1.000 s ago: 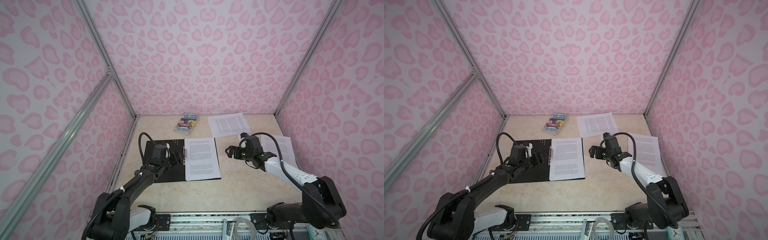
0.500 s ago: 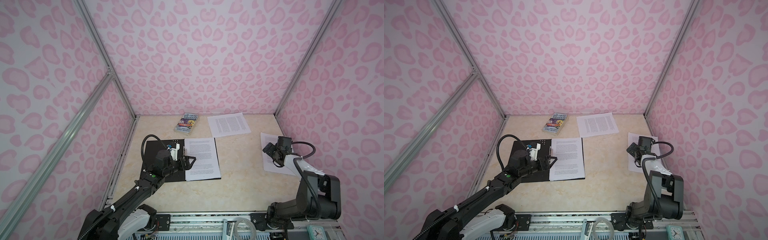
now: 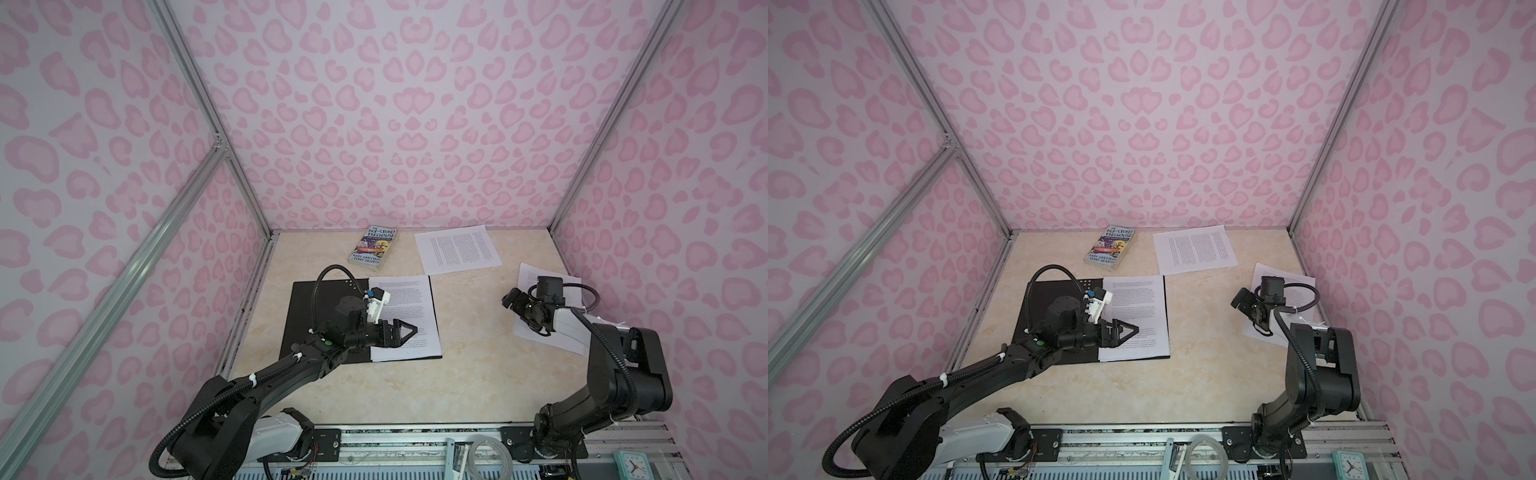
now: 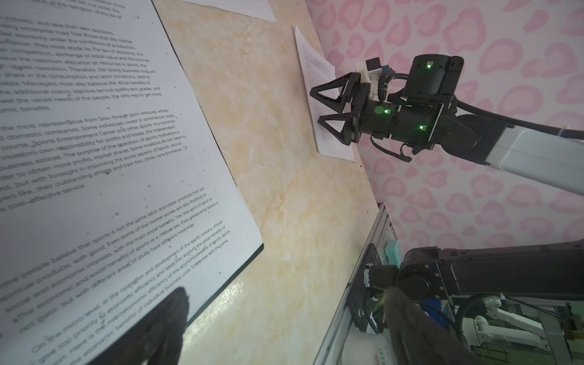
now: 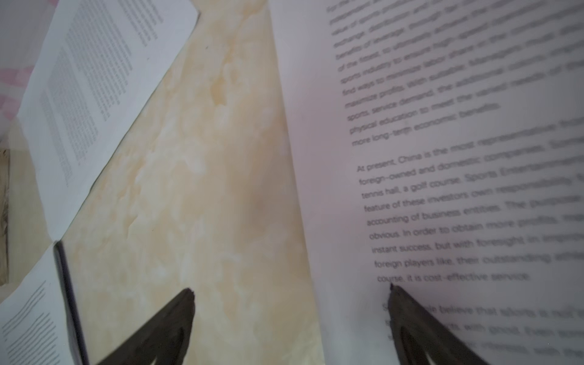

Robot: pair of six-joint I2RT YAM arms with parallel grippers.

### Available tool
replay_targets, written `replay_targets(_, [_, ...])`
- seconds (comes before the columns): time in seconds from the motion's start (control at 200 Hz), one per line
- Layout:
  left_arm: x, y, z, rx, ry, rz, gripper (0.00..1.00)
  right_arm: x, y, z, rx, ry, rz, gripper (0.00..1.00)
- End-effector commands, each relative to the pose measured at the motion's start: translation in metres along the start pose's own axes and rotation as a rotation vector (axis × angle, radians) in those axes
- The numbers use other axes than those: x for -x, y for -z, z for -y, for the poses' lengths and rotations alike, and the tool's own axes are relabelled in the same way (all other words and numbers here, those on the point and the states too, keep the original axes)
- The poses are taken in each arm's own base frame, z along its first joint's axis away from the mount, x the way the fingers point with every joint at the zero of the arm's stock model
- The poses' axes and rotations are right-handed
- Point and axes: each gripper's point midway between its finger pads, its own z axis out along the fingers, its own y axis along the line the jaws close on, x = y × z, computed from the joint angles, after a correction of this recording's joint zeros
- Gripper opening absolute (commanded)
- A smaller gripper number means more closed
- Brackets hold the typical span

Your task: Put the files into the folder

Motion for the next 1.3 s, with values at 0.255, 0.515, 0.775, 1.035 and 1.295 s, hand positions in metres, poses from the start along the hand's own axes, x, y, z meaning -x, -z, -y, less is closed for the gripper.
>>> replay_targets(0.255, [0.004,-0.010,-0.002,-0.009,-0.019,-0.007,0.98,-0.123,0.019,-0.034,0.220,0.040,-0.250,0.97])
replay_targets(0.515, [-0.001,-0.028,-0.002,-0.011,-0.031,-0.051,1.00,-0.095,0.066,-0.072,0.321,0.135,-0.121,0.98])
replay_targets(0.775, [-0.020,-0.090,0.038,-0.031,-0.033,-0.163,0.96,-0.050,0.039,-0.021,0.120,-0.024,-0.057,0.97])
replay_targets(1.035, [-0.030,-0.170,0.045,0.020,-0.007,-0.228,0.92,-0.072,0.024,-0.011,0.179,-0.108,-0.092,0.97])
replay_targets(1.295, [-0.027,-0.221,0.019,0.091,0.017,-0.246,0.92,-0.071,0.034,-0.017,0.223,-0.111,-0.078,0.97])
